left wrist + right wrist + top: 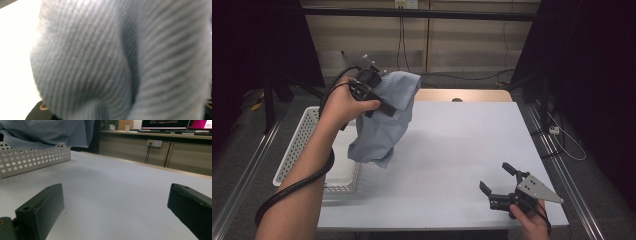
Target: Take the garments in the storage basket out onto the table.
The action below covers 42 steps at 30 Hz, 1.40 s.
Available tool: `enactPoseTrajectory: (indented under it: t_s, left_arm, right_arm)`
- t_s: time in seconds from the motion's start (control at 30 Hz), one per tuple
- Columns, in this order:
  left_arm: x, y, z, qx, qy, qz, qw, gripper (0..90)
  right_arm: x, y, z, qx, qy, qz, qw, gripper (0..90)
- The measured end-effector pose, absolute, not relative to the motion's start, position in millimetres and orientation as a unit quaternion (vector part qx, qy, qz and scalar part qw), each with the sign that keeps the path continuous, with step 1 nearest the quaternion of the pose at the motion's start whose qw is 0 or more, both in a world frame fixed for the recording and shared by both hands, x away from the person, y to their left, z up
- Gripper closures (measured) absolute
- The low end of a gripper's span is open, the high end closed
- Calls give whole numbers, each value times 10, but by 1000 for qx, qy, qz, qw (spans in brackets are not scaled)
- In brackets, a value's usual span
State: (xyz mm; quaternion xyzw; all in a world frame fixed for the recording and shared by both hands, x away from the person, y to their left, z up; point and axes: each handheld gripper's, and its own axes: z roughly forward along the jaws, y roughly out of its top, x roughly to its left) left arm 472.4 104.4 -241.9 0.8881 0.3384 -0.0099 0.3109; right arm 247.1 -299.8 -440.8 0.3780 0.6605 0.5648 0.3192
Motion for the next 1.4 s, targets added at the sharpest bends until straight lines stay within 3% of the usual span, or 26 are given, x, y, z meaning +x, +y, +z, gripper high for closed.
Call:
enactPoseTrajectory:
  t_s: [1.4]
  left_arm:
    - [4635, 774, -2749, 895, 297, -23, 333, 680]
  right_arm:
    - [2466, -2998, -4405, 376, 662, 563, 321, 5]
